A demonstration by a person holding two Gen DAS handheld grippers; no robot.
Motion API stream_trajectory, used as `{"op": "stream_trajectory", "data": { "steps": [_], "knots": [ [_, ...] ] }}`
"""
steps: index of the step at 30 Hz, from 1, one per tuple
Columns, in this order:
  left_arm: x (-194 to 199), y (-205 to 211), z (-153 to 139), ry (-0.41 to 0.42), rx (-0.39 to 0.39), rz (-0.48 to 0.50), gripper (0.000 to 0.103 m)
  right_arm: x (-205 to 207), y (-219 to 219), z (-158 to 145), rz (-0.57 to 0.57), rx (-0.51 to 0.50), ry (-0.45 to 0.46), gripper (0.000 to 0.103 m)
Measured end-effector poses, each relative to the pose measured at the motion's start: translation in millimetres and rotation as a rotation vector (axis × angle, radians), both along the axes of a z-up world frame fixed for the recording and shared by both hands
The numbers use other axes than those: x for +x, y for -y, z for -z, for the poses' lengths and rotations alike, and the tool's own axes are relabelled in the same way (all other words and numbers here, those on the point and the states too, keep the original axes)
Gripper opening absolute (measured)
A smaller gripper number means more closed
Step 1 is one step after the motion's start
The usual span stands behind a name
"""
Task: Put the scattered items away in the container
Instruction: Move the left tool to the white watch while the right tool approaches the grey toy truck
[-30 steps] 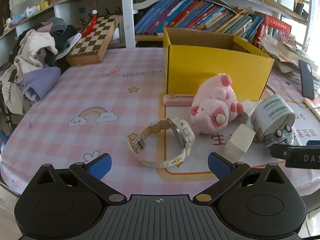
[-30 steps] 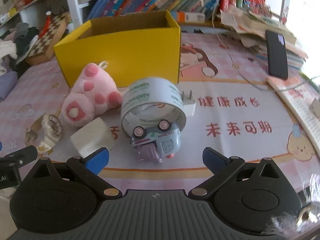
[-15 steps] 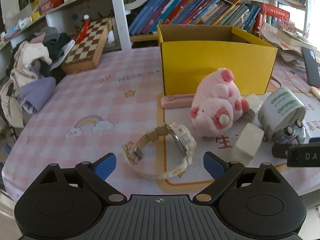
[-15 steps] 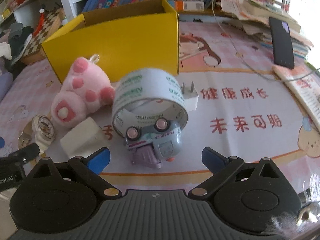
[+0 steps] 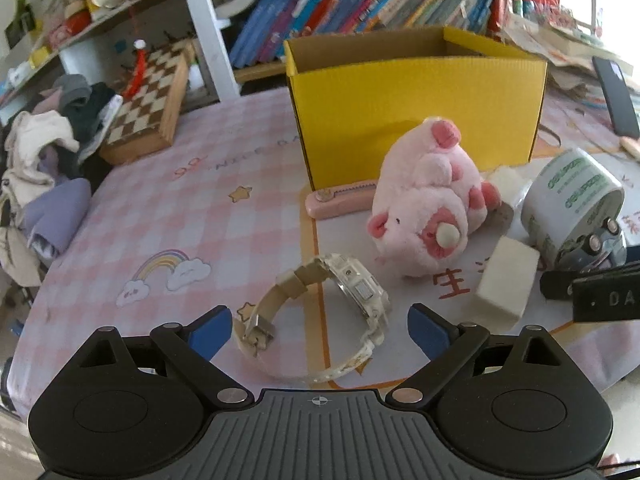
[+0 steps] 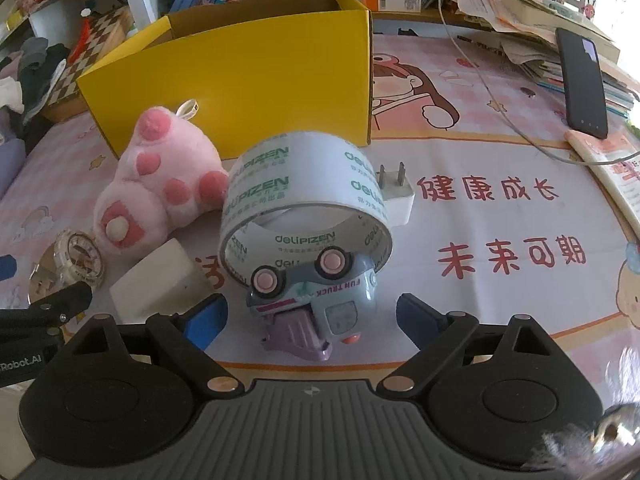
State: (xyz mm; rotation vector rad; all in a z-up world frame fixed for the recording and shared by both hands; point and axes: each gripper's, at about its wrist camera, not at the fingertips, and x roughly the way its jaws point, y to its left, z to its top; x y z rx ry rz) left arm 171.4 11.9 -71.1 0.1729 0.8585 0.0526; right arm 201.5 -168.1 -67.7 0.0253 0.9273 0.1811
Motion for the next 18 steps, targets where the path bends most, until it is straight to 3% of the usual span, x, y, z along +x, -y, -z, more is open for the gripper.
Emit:
{"op": "stream_trajectory", "data": {
  "steps": [11,18],
  "knots": [
    [18,-6,10,-0.037,0.009,0.015,0.096,6,1,1,-0.015,-0.004,0.0,0.064],
    [26,-7,15,-0.051,0.008,0.035,0.096,4,3,1,-0.012,-0.001,0.003,0.061]
  ]
}}
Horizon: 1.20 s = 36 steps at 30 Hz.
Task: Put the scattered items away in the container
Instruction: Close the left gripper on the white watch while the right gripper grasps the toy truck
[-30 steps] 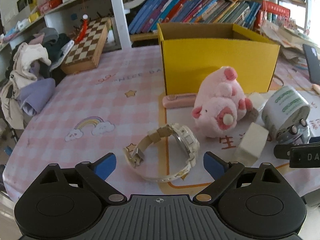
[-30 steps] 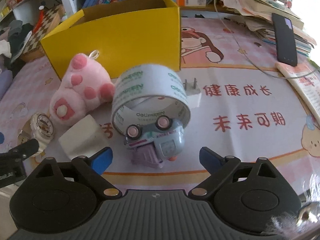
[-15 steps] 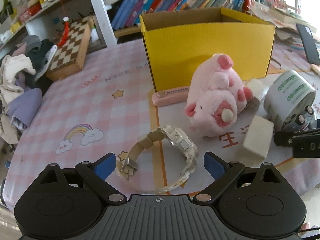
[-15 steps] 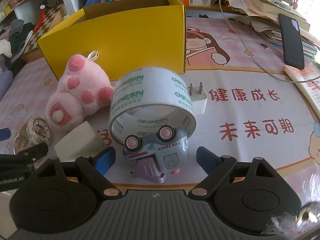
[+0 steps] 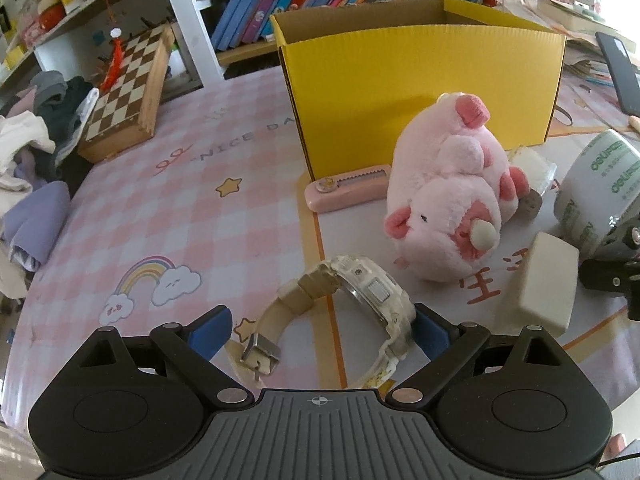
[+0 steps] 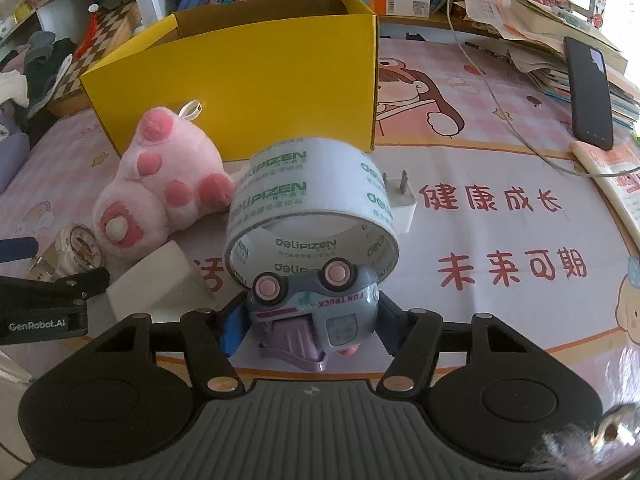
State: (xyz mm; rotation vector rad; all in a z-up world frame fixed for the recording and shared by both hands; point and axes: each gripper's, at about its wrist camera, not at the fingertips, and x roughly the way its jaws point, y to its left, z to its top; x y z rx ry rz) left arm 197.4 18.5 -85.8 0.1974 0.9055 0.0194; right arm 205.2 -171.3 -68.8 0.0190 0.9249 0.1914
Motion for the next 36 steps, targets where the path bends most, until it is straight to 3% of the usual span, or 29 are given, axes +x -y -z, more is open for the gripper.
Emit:
{"op": "stream_trajectory", "data": {
  "steps": [9,16,19,22,26,34,36],
  "knots": [
    [0,-3,-2,-0.008,-0.018,0.005,0.096,-6,4,-5,0.016,0.008,0.009,0.061],
    [-20,7,-24,0.077,-0.004,0.044,0.094,-9,6,-7,0.029,0.017,0.011,0.061],
    [-24,13,-25,0.08,-0.003,0.075,0.084,-11,5,-8,0.025,0.017,0.015,0.061],
    [-23,16,-20,0.059,-0.01,0.08,0.066,-12,5,-9,0.022,0.017,0.018,0.061],
    [-21,14,-14,0.032,-0.032,0.072,0.05,-14,4,-10,0.018,0.017,0.022,0.061],
    [-18,10,-8,0.012,-0.112,0.071,0.023,-19,7,-13,0.023,0.013,0.032,0.061],
    [-19,11,-8,0.011,-0.122,0.071,0.021,-20,8,-14,0.024,0.012,0.036,0.061]
  ]
}}
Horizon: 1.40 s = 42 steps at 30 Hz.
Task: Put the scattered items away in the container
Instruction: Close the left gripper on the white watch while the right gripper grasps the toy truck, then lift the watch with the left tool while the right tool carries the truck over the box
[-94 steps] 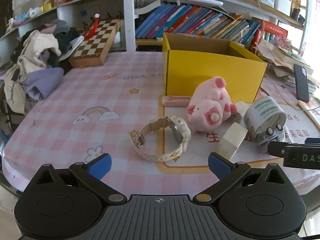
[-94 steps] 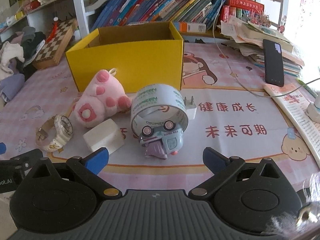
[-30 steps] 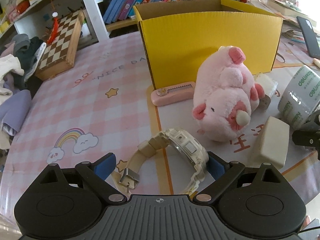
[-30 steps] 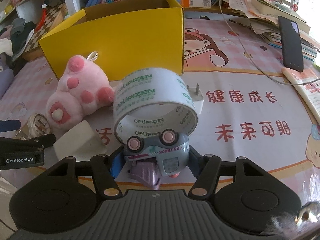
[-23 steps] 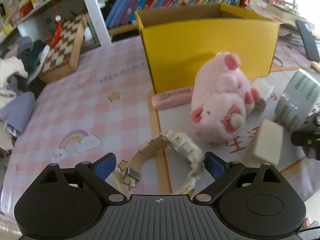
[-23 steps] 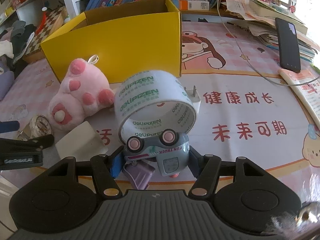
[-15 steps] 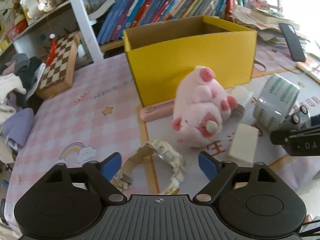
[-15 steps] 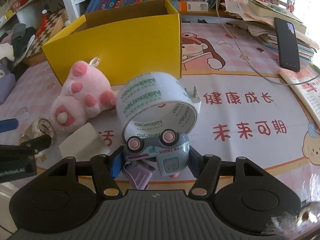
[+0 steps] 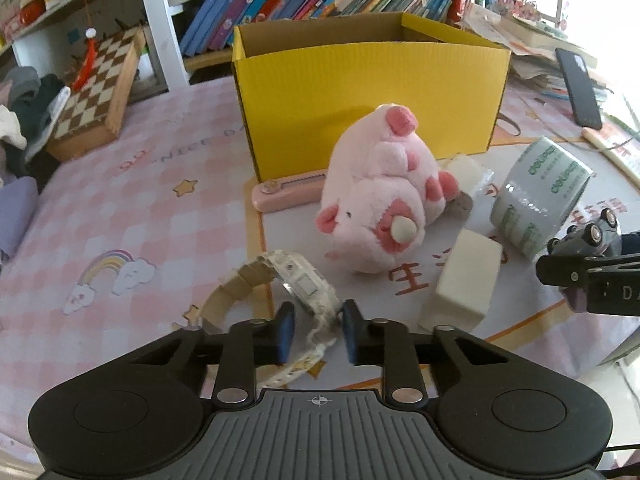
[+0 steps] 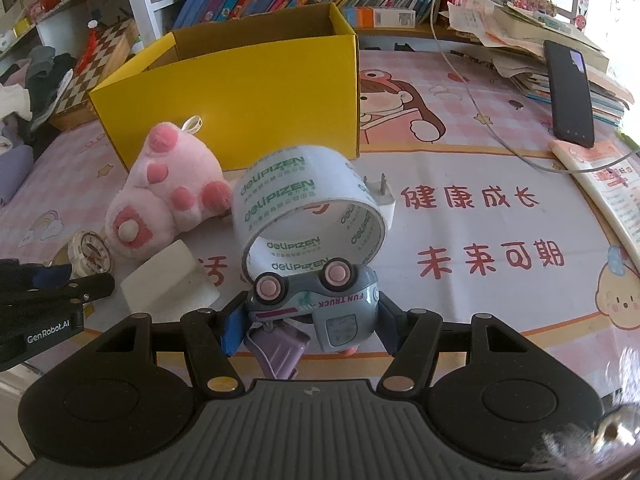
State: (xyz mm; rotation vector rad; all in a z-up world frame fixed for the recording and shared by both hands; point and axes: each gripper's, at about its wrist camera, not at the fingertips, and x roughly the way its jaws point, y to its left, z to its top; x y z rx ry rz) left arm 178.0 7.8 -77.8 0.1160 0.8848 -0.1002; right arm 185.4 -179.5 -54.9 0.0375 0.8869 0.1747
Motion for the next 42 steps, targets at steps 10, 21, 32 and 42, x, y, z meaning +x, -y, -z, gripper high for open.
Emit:
{"op": "stream_trajectory", "data": {
  "steps": [10,21,32,42],
  "knots": [
    [-15,-4,-15,0.063,-0.023,-0.004,0.02,-7,0,-8,0.0,0.004,0.024,0.061],
    [-44,-12,-42,0.167,-0.029,-0.006,0.02,-25,-11,-26,-0.027,0.001,0.08,0.061],
    [-79,-12,-70,0.291,-0.041,0.067,0.02,-57,-22,-54,-0.041,-0.013,0.154,0.061],
    [-110,-13,-88,0.381,-0.031,0.099,0.02,-79,-33,-75,-0.051,-0.019,0.222,0.061]
  ]
}}
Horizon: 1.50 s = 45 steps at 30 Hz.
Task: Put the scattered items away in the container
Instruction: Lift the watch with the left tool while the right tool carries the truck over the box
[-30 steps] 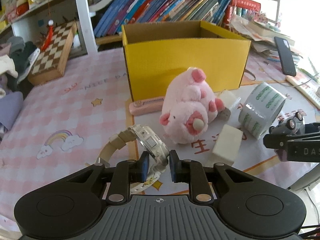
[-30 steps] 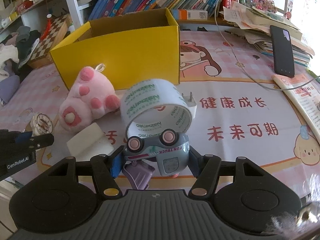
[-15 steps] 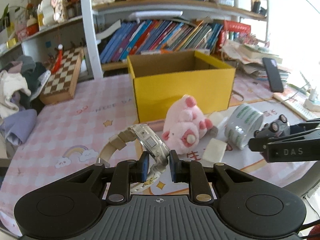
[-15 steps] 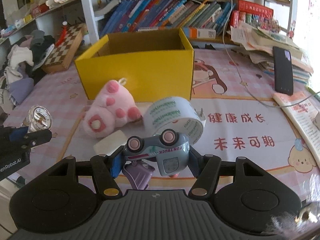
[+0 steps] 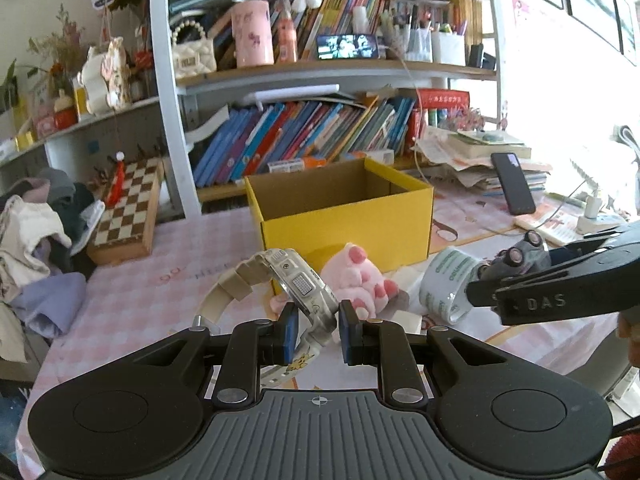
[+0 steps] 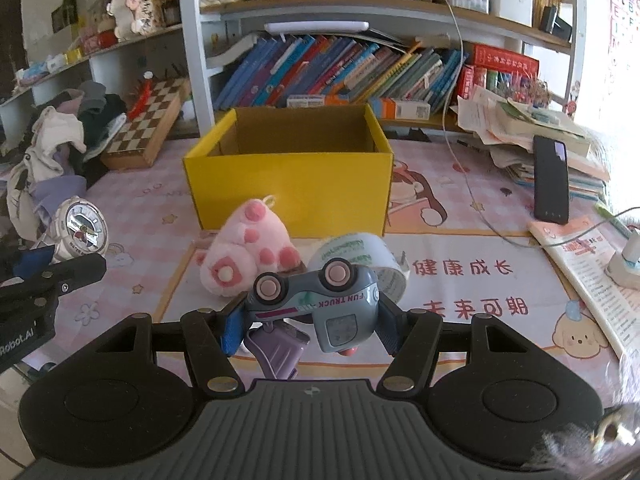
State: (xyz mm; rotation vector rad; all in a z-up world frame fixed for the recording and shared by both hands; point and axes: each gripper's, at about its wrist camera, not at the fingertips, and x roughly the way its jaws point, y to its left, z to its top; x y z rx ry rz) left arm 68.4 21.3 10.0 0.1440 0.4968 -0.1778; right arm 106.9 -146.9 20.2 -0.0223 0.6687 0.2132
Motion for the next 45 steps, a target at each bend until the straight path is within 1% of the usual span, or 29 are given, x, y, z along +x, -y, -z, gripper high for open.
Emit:
{"op": "stream_trajectory", "data": {
  "steps": [10,17,25,30,37,39,45],
  "knots": [
    [-16,-8,-3,0.022,-0.001,0.006,0.02,-11,-13,-3,-0.023,-0.001,0.003,0.061],
    [-13,-7,-4,0.026,-0.001,0.025,0.02,-11,-13,-4,-0.011,0.0,0.006,0.061],
    [-3,-6,-8,0.042,-0.001,0.034,0.02,1,-14,-10,-0.026,-0.009,0.025,0.061],
    [11,-1,-13,0.053,0.009,0.034,0.02,19,-11,-21,-0.042,-0.009,0.056,0.061],
    [35,5,-23,0.075,0.024,0.023,0.02,60,1,-33,-0.073,0.019,0.044,0.061],
    [45,8,-28,0.08,0.028,0.035,0.02,71,4,-38,-0.091,0.026,0.046,0.061],
    [80,20,-43,0.097,0.054,0.076,0.02,111,13,-59,-0.152,0.044,0.099,0.061]
  ]
}}
